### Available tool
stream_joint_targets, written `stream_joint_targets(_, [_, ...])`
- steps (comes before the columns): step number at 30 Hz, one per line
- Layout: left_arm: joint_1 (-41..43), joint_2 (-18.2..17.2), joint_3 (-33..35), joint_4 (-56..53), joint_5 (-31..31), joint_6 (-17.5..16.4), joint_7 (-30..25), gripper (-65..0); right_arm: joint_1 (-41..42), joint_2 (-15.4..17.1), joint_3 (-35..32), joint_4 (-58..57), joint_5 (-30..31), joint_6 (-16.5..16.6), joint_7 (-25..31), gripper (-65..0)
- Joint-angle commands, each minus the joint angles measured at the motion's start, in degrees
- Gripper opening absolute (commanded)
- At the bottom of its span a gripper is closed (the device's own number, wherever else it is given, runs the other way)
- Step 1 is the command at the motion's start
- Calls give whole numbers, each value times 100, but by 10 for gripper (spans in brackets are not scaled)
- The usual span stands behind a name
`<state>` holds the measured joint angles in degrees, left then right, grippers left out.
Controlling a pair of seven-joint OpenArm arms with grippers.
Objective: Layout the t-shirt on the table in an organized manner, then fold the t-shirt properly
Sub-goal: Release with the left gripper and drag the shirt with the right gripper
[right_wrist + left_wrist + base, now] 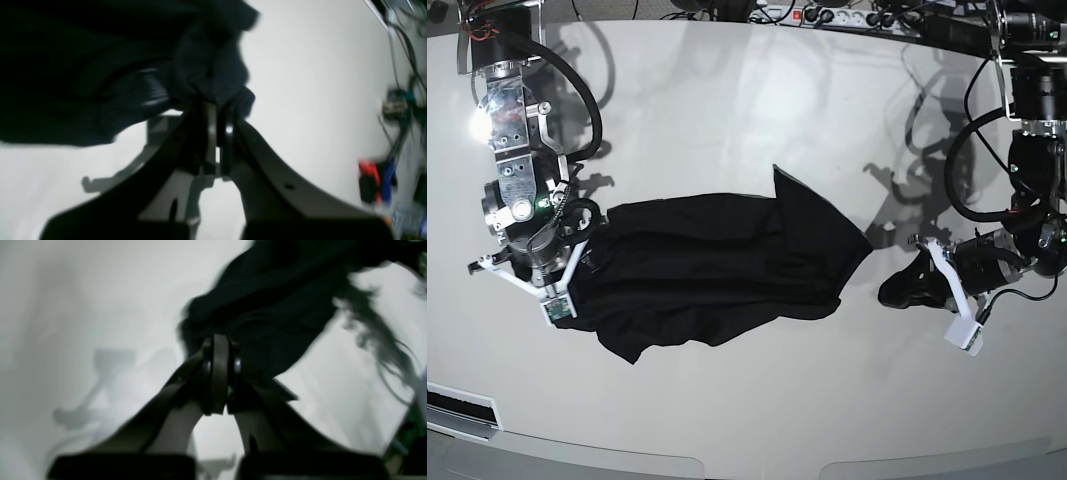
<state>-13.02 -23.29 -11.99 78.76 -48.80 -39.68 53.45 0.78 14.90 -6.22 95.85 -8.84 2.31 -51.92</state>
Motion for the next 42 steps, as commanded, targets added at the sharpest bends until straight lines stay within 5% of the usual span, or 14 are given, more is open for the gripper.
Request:
stream_joint_targets(1, [-105, -98, -46, 101, -306, -32, -37, -650, 111, 52, 28, 118, -48, -61, 52, -650])
stream_joint_targets(5, [-94, -101, -46, 101, -466, -32, 31, -650, 114, 87, 28, 138, -87, 9, -61, -402])
stream_joint_targets(11, [68, -179, -46, 98, -398, -32, 20, -650, 98, 409, 28, 1003, -98, -114, -26, -391])
stream_joint_targets(14, [240, -199, -46, 98, -396, -32, 20, -650, 59, 603, 26, 1410, 234, 240, -33, -391])
stream_joint_targets(16, [319, -199, -46, 94, -378, -32, 20, -650, 46, 619, 26, 1447, 975, 870, -11, -393])
stream_joint_targets(22, [424, -214, -48, 94, -372, -32, 20, -650, -254, 520, -24, 1445, 4404, 3757, 20, -400])
stream_joint_targets(24, [459, -221, -48, 94, -354, -32, 17, -650, -391, 378, -164, 1434, 4647, 3769, 22, -399])
stream_joint_targets(27, [474, -229, -48, 94, -317, -32, 15, -650, -404, 131, -629, 1325, 4131, 3769, 61, -387])
stream_joint_targets(30, [474, -229, -48, 94, -238, -32, 15, -650, -396, -42, -1255, 1064, 3104, 3748, 728, -260])
stream_joint_targets(32, [474, -229, -46, 94, -208, -32, 15, -650, -382, -133, -1679, 833, 2229, 3272, 1279, -211])
stream_joint_targets(36, [476, -260, -48, 94, -205, -32, -35, -650, -146, -170, -2343, 264, 1036, 2232, 1792, -212])
stream_joint_targets(42, [474, -260, -48, 94, -205, -32, -70, -650, 431, -188, -3005, -824, 629, 1932, 1926, -249])
